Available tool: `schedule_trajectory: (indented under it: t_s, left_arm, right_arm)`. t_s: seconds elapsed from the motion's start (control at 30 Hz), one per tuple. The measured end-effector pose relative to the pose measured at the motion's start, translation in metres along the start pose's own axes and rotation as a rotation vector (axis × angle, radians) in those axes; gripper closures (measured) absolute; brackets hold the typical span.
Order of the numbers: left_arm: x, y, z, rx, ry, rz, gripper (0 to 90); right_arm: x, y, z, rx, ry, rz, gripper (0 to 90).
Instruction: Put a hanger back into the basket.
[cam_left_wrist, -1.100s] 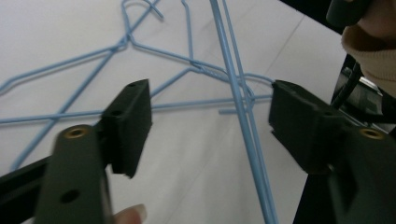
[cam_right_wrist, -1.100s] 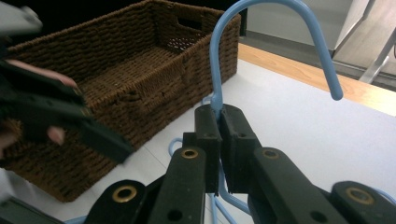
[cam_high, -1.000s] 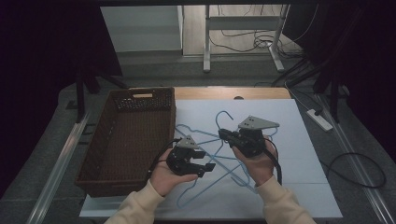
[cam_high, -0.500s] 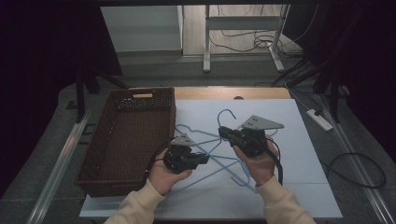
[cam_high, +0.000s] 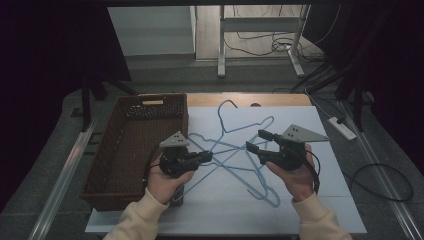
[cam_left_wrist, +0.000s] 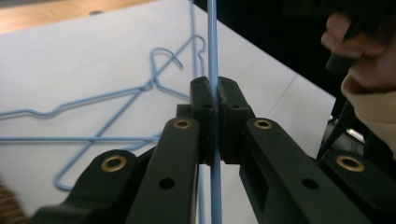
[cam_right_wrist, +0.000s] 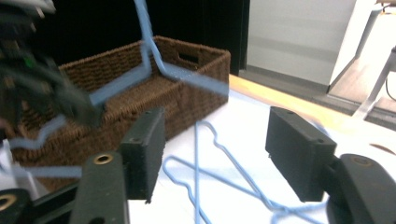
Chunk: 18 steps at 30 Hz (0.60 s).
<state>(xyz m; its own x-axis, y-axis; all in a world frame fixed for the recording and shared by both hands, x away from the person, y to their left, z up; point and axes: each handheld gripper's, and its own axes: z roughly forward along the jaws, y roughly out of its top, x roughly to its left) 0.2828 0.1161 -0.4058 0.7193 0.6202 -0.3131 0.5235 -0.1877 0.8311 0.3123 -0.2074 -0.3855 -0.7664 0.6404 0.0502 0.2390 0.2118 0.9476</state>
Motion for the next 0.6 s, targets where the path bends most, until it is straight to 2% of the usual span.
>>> schedule_trajectory:
  t_s: [0.13,0.33,0.43,0.5,0.6]
  left_arm:
    - [0.008,0.003,-0.012,-0.035,-0.019,-0.024,86.8]
    - [0.01,0.009,-0.026,-0.072,-0.084,-0.047,86.8]
    - [0.006,0.014,-0.036,-0.088,-0.075,-0.027,86.9]
    - [0.004,0.017,-0.042,-0.097,-0.054,-0.007,86.9]
    - [0.007,0.02,-0.05,-0.112,-0.036,-0.007,86.9]
  right_arm:
    - [-0.01,-0.012,-0.007,0.047,-0.008,0.004,34.0]
    - [-0.027,-0.033,-0.014,0.096,-0.039,0.04,32.1]
    - [-0.035,-0.041,-0.018,0.11,-0.059,0.061,32.1]
    - [-0.039,-0.048,-0.021,0.118,-0.076,0.069,32.1]
    - [-0.046,-0.058,-0.024,0.136,-0.099,0.082,32.2]
